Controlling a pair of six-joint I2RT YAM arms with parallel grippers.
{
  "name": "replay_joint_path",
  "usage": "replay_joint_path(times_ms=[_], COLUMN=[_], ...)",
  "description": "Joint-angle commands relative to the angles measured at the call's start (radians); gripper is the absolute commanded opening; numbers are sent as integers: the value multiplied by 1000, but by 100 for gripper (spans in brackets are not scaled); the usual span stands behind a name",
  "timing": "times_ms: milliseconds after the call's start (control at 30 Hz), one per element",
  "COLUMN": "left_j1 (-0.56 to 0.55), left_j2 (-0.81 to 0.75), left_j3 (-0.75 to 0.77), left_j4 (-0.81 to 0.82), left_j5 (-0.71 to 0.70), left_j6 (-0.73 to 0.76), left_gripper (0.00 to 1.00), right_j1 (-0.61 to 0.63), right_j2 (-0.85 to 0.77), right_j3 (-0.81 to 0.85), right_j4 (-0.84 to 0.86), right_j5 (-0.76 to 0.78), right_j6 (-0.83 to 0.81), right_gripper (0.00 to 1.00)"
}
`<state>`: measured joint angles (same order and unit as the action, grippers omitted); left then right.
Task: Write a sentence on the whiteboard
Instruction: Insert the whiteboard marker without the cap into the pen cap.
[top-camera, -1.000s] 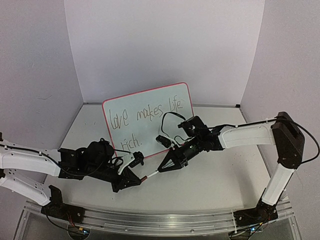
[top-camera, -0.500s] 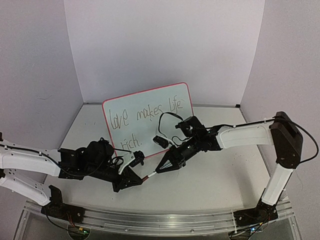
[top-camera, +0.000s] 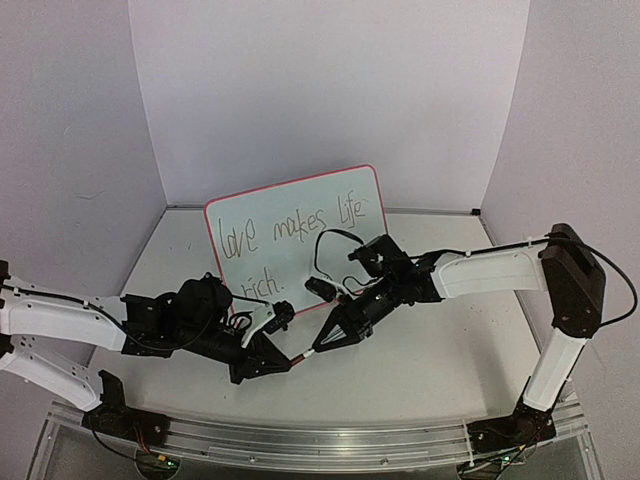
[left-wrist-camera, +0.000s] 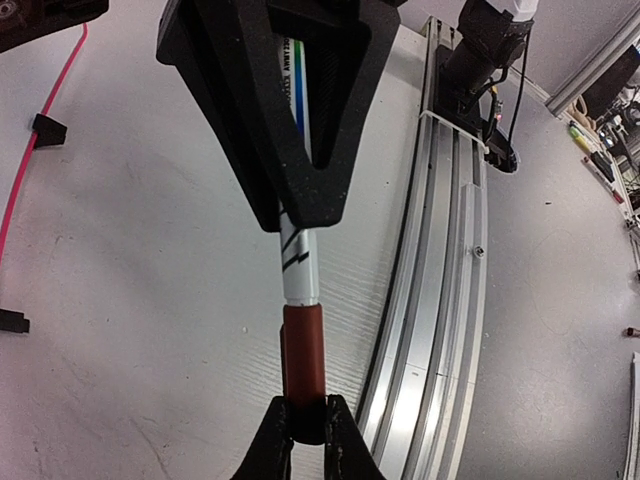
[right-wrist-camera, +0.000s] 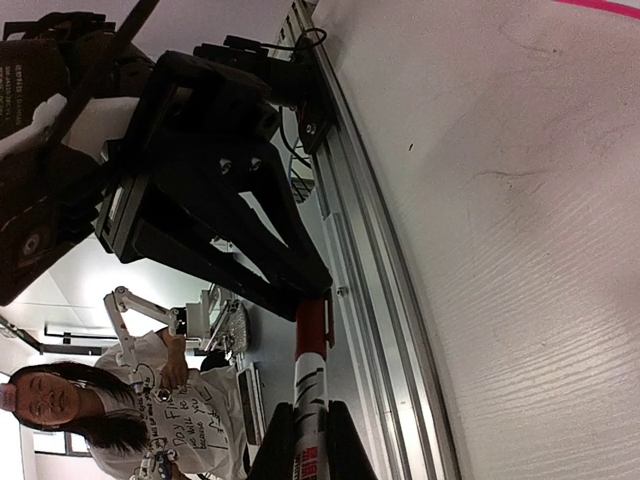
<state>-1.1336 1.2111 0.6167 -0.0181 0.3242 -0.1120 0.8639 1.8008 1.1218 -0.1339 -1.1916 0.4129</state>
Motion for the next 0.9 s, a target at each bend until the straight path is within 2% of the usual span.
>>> replay_joint_path(times_ms=[0,300,867], left_j1=[-3,-3,-3], left_j2=[18,-5,16], left_j3=[90,51,76], left_j4=[119,218,375], left_j5=[65,21,-1], left_j6=[6,-27,-66], left_gripper=[0,0,0], right_j1=[36,40,57], right_j2=[-14,-34,-31], right_j3=[43,48,58], right_j4=[-16,-14,-7], right_j5=[-37,-23,7], right_j6=[-45,-40,-37], right_gripper=[0,0,0])
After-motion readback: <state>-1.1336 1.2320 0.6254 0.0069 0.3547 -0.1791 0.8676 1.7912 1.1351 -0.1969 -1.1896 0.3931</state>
